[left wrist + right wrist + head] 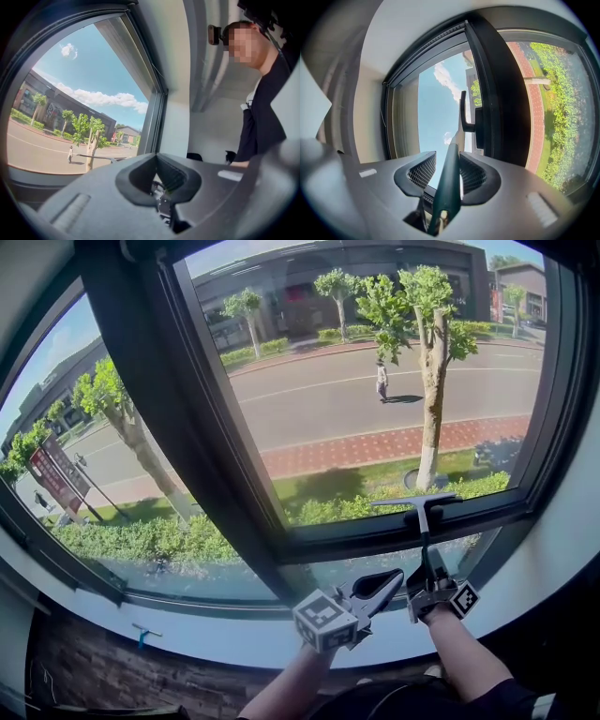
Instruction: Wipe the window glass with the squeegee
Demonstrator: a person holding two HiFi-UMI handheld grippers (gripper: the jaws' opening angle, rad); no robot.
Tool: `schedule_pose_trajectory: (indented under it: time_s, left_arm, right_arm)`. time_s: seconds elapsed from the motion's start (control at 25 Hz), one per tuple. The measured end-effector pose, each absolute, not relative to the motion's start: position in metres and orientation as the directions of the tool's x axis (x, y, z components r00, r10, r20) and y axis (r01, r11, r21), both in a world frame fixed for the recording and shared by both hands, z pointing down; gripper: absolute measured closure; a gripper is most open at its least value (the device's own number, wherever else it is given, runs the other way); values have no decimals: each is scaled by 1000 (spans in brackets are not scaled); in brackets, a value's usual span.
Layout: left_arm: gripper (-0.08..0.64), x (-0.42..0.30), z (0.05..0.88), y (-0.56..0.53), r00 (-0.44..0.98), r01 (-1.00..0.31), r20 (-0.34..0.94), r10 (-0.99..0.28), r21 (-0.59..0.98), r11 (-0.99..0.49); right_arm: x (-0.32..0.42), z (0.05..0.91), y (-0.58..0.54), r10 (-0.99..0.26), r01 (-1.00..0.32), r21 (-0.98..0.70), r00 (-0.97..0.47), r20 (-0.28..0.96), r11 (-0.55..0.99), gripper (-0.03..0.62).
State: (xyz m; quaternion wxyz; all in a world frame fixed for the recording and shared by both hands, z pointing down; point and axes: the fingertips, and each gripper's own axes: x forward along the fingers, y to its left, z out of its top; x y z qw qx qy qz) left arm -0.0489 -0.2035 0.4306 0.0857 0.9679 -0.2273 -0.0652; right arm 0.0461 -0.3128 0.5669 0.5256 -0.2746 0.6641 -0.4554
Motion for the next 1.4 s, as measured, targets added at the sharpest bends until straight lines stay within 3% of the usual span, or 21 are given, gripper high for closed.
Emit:
schedule_pose_trajectory:
  time_s: [0.68,0.84,1.24,1.4]
  left_arm:
    - [558,-79,415,-215,844,-487,-140,-518,203,-849]
    - [557,-85,420,-213,828,-519,-107,-550,222,-826]
    - [558,-93,415,-213,732,-647,-56,-679,256,-719]
    - [557,-94,419,-212,746,-627,-89,-660,238,-742]
  right_arm:
    - [1,397,-319,-631,175,-688,-289,-720,704,433]
    - [-11,372,-317,-621,242,-672,-259,-740,700,428]
    - [-9,354,-299,-536,257,-616,-320,-781,744,433]
    - [-16,319,-293,-509,269,-588,-311,-803,763,433]
